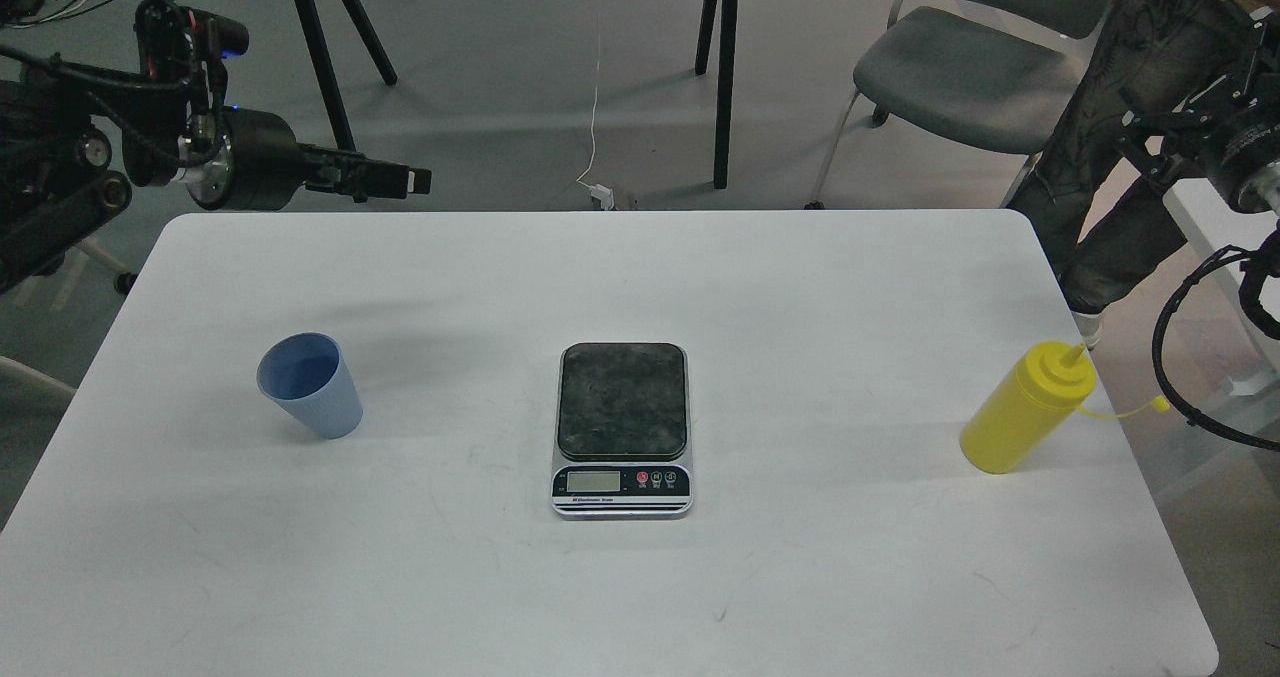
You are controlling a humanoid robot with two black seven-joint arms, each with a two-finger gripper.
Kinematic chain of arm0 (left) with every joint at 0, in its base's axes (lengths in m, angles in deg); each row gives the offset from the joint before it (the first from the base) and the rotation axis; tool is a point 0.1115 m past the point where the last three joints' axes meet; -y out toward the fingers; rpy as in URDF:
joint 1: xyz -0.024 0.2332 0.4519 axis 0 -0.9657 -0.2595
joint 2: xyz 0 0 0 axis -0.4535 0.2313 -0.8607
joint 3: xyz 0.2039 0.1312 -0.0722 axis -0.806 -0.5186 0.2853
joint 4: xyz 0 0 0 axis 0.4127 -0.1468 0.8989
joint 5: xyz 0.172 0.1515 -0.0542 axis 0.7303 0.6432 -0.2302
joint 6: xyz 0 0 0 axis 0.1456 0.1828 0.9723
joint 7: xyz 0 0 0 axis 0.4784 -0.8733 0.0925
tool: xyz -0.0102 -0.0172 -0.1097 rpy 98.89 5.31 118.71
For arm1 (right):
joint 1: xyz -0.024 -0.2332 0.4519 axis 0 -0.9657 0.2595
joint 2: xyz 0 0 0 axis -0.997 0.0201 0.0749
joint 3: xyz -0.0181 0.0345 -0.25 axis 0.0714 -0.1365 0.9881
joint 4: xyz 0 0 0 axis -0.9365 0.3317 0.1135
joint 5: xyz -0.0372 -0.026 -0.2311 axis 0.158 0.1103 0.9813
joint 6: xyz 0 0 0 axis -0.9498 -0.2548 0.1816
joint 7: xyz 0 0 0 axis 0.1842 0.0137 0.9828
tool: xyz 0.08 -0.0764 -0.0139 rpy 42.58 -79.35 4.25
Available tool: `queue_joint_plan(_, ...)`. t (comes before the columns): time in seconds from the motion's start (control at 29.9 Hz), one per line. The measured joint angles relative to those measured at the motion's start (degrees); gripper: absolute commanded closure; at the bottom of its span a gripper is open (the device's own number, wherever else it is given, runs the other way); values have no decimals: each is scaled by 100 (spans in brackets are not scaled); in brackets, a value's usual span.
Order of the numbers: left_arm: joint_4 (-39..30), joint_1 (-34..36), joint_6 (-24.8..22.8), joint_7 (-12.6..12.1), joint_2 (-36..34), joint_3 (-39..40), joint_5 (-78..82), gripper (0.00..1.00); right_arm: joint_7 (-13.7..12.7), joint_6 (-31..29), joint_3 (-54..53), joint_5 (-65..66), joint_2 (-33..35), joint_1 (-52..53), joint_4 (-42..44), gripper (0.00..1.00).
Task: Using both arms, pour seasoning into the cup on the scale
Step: 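Lower the left gripper around the blue cup and close it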
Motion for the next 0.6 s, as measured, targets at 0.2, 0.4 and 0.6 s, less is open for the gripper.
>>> queue_joint_plan(0.2,2,-465,1,0,-120,-10,293,1,0,0,-9,0,0,0,0,0)
queue_joint_plan(0.4,-3,-991,2,-1,-266,-8,607,1,8,0,-11,0,0,-11,3,0)
queue_joint_plan(0.6,-13,-1343,2,-1,-332,-3,626,1,10,0,-14,0,2,-66,6,0)
